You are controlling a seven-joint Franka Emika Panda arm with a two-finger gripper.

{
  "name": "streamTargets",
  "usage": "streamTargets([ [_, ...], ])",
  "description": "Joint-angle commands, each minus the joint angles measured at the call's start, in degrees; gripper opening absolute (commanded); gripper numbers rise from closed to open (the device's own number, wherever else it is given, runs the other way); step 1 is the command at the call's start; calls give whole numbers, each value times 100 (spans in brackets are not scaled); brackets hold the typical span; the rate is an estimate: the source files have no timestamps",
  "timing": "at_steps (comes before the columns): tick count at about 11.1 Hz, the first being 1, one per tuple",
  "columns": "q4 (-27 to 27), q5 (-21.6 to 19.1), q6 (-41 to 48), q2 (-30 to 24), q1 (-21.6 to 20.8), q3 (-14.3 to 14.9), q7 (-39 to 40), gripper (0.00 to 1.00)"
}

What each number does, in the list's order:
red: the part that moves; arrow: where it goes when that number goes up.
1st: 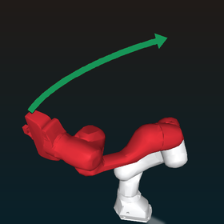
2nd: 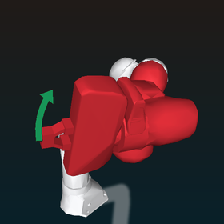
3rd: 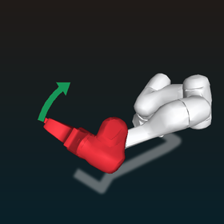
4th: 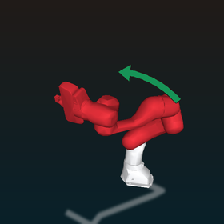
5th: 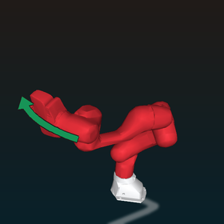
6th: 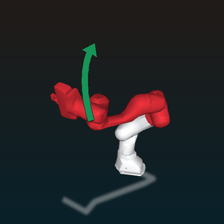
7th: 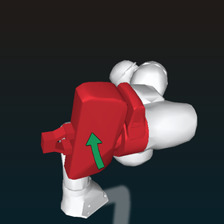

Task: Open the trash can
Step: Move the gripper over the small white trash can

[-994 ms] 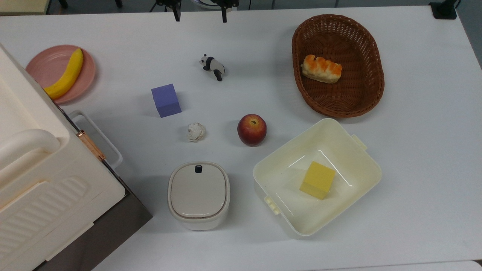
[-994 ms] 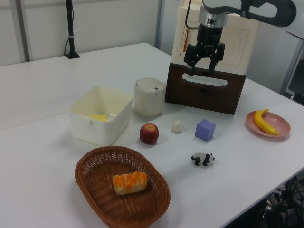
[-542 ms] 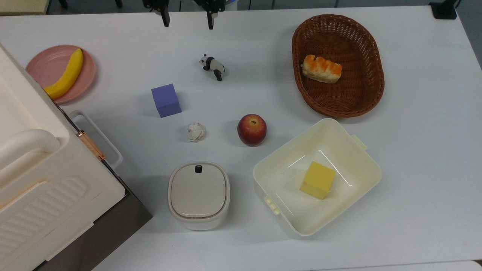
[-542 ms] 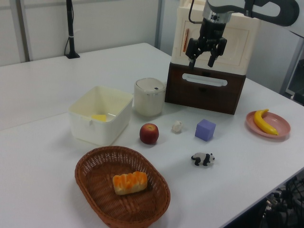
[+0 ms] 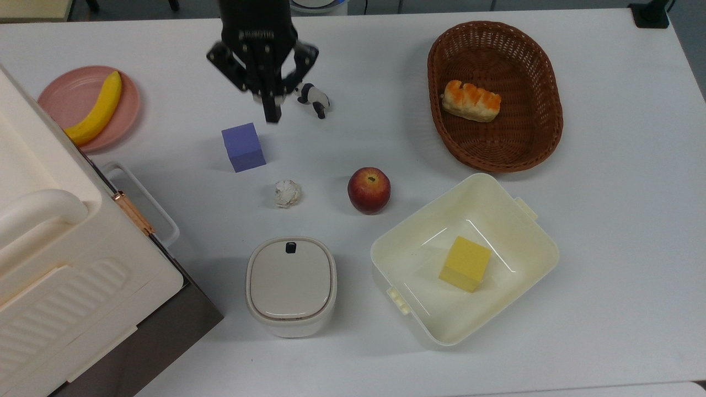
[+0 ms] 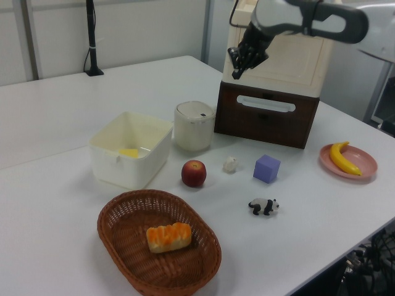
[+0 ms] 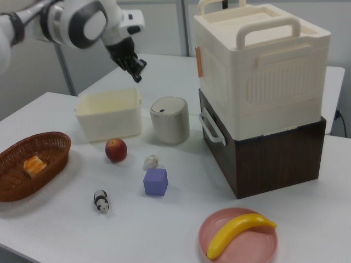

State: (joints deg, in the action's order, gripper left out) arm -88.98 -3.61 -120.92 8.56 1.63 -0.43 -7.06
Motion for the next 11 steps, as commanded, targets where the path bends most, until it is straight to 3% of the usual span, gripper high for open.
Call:
streamTargets([
  [1,205,332,-947,601,-154,158,-243,0],
  [6,477,563,-1443,1287,-207,132,-252,0],
  [11,557,598,-1635,1595,-294,114,-225,0],
])
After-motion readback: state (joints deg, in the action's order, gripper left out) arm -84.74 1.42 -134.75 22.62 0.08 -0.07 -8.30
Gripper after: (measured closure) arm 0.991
